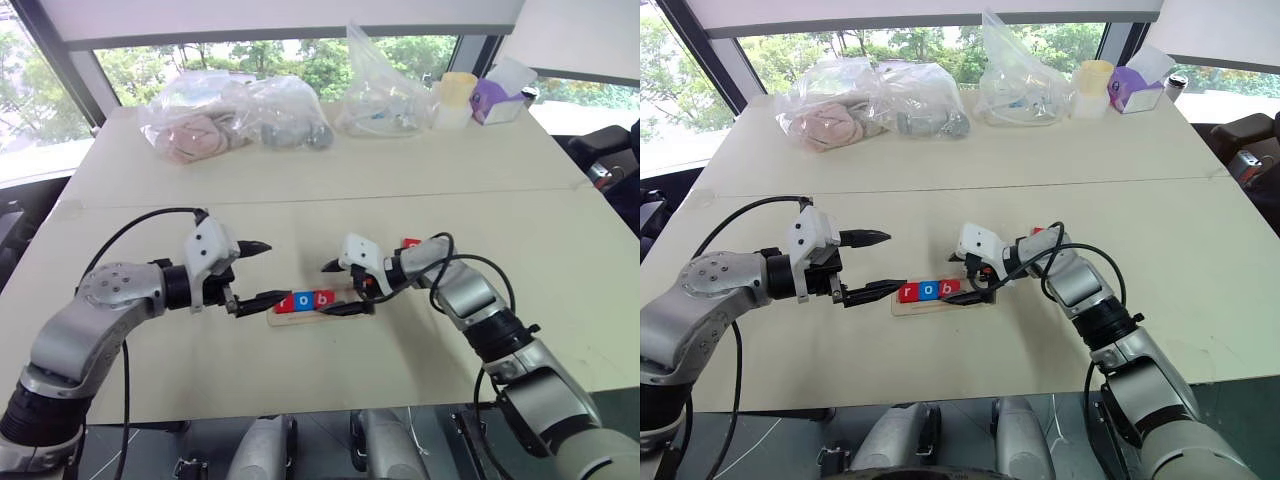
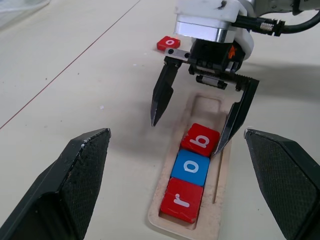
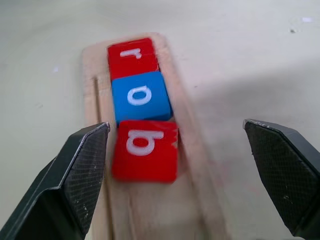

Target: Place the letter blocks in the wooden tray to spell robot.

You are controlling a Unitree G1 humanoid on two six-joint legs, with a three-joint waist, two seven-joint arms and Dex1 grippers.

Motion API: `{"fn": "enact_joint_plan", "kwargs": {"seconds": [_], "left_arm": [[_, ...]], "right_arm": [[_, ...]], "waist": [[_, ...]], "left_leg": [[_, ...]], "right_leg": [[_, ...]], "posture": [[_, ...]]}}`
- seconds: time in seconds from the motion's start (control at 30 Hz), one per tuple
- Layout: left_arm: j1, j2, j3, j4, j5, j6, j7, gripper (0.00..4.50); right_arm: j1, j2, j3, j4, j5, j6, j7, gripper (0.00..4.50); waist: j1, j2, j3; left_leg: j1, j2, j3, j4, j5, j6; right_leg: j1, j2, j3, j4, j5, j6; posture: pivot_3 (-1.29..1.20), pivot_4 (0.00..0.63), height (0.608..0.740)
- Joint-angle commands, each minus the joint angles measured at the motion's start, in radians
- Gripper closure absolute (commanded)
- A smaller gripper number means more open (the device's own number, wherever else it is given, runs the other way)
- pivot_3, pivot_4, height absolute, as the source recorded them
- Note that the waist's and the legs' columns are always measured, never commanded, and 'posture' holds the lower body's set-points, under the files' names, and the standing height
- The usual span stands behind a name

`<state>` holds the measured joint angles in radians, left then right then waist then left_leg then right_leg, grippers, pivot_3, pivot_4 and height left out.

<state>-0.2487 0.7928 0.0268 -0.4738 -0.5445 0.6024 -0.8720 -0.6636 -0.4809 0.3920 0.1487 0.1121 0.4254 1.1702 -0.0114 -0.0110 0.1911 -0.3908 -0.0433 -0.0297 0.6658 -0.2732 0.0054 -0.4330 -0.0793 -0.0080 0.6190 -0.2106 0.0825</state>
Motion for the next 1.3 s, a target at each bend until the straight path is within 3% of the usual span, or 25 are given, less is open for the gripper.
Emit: {"fn": "enact_joint_plan", "kwargs": {"seconds": [0.03,0.13,0.23,0.37,0.57,0.7,0.93,1.3], "left_arm": [[-0.009,-0.001,0.017,-0.020,-0.005,-0.010,-0.002,0.00],[-0.009,-0.001,0.017,-0.013,-0.002,-0.016,-0.006,0.00],[-0.010,-0.001,0.018,-0.003,0.001,-0.022,-0.009,0.00],[-0.007,-0.007,0.014,0.000,0.005,-0.028,-0.010,0.00],[-0.026,-0.033,-0.015,0.020,0.023,-0.044,-0.018,0.00],[-0.051,-0.044,-0.035,0.044,0.035,-0.055,-0.028,0.00],[-0.066,-0.050,-0.039,0.062,0.045,-0.063,-0.043,0.00],[-0.064,-0.057,-0.042,0.056,0.056,-0.058,-0.038,0.00]], "right_arm": [[-0.008,-0.027,-0.097,-0.107,0.065,0.054,-0.011,0.09],[-0.017,-0.031,-0.172,-0.136,0.095,0.099,-0.070,0.09],[-0.020,-0.029,-0.290,-0.160,0.092,0.174,-0.226,0.09],[0.012,-0.010,-0.356,-0.214,0.037,0.285,-0.438,0.09],[0.015,0.180,-0.432,-0.273,-0.091,0.554,-0.873,0.09],[0.011,0.288,-0.456,-0.276,-0.144,0.647,-1.045,0.09],[0.024,0.352,-0.459,-0.283,-0.180,0.724,-1.165,0.09],[0.060,0.373,-0.520,-0.288,-0.121,0.814,-1.157,0.09]], "waist": [[0.000,0.000,0.000],[0.000,0.000,0.000],[0.000,0.000,0.000],[0.001,0.000,0.000],[-0.002,0.000,0.000],[0.000,0.000,0.000],[-0.003,0.000,0.000],[-0.004,0.000,0.000]], "left_leg": [[0.000,0.000,0.000,0.000,0.000,0.000],[0.000,0.000,0.000,0.000,0.000,0.000],[0.000,0.000,0.000,0.000,0.000,0.000],[0.000,0.000,0.000,0.000,0.000,0.000],[-0.001,0.000,0.000,-0.001,0.000,0.000],[-0.002,0.000,0.000,-0.001,0.001,-0.001],[-0.002,0.000,0.001,-0.001,0.001,-0.001],[-0.001,0.000,0.001,-0.001,0.001,-0.001]], "right_leg": [[0.000,0.000,0.000,0.000,0.000,0.000],[0.000,0.000,0.000,0.000,0.000,0.000],[0.000,0.000,0.000,0.000,0.000,0.000],[0.000,0.000,0.000,0.000,0.000,0.000],[-0.003,-0.001,0.002,0.002,0.000,-0.001],[-0.004,-0.001,0.002,0.004,0.000,-0.001],[-0.005,0.000,0.001,0.005,0.000,0.000],[-0.006,0.002,0.000,0.009,0.000,0.000]], "posture": [[0.00,0.150,0.725],[0.00,0.150,0.725],[0.00,0.150,0.725],[0.00,0.150,0.725],[0.00,0.150,0.725],[0.00,0.150,0.725],[0.00,0.150,0.725],[0.00,0.150,0.725]]}}
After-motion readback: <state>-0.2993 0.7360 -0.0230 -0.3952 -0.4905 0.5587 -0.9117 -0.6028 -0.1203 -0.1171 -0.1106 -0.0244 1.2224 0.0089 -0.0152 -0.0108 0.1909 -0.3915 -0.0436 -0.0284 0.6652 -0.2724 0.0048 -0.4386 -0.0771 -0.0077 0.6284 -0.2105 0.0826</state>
